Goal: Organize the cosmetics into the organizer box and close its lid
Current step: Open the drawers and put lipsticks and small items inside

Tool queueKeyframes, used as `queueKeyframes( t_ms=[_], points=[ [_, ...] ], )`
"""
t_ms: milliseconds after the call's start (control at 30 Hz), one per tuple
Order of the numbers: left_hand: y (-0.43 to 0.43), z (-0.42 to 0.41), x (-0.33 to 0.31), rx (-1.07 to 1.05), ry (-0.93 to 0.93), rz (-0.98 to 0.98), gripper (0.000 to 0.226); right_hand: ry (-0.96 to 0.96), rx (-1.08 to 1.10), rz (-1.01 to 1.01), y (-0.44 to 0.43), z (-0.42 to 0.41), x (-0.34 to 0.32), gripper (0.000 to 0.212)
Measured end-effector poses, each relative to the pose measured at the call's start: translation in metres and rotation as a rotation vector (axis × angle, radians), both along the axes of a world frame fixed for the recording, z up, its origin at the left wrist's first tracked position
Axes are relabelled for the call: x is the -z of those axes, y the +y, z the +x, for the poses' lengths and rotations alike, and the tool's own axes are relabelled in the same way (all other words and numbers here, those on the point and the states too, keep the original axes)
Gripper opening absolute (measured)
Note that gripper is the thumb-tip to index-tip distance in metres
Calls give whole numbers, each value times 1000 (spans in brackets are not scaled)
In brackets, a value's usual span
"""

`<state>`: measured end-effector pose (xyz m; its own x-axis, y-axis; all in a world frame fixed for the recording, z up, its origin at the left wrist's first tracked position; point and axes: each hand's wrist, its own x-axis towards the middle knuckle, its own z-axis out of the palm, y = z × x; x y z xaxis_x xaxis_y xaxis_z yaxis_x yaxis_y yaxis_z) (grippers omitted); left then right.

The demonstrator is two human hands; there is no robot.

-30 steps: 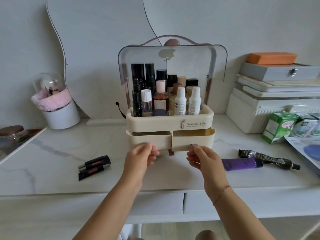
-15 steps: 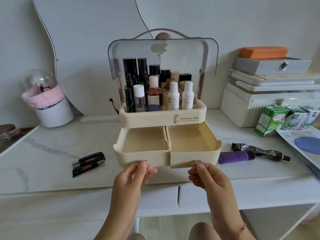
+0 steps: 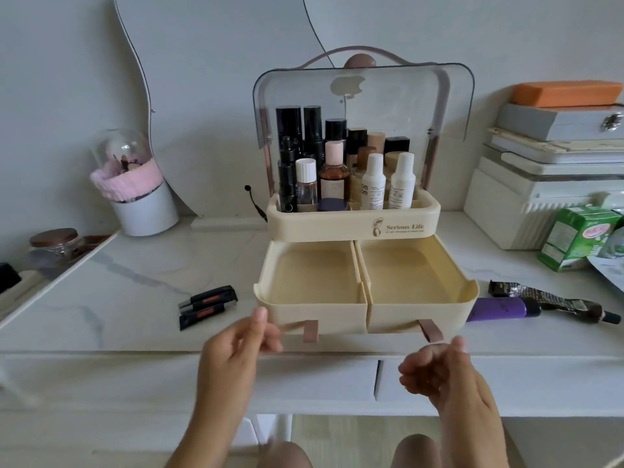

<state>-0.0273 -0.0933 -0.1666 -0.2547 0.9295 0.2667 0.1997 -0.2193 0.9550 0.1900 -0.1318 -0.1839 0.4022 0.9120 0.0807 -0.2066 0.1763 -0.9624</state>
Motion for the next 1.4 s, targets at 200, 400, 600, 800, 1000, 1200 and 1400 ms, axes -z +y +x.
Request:
queueKeyframes(
  t_ms=[200,400,600,800,1000,1200,1400],
  points=[
    [59,-99,6,-231,544,29,31,-652,7,139,6,-30,24,16],
    [84,-119,21,27,720,-167,64,-1204,48,282,27,-43,61,34],
    [88,-116,24,4,910,-93,55,-1301,25,278,28,-42,59,36],
    [83,-101,20,-10,1081,-100,39,-1337,-30,217,23,-40,56,39],
    [53,-82,-21,58,580,-42,23,-998,-47,344,-10,-49,8,27],
    [28,-16,-98,222,572,131,5,-919,-89,476,7,-44,-102,16],
    [65,37,-97,238,1096,-72,13,-1405,-259,36,82,-20,-126,26]
  ],
)
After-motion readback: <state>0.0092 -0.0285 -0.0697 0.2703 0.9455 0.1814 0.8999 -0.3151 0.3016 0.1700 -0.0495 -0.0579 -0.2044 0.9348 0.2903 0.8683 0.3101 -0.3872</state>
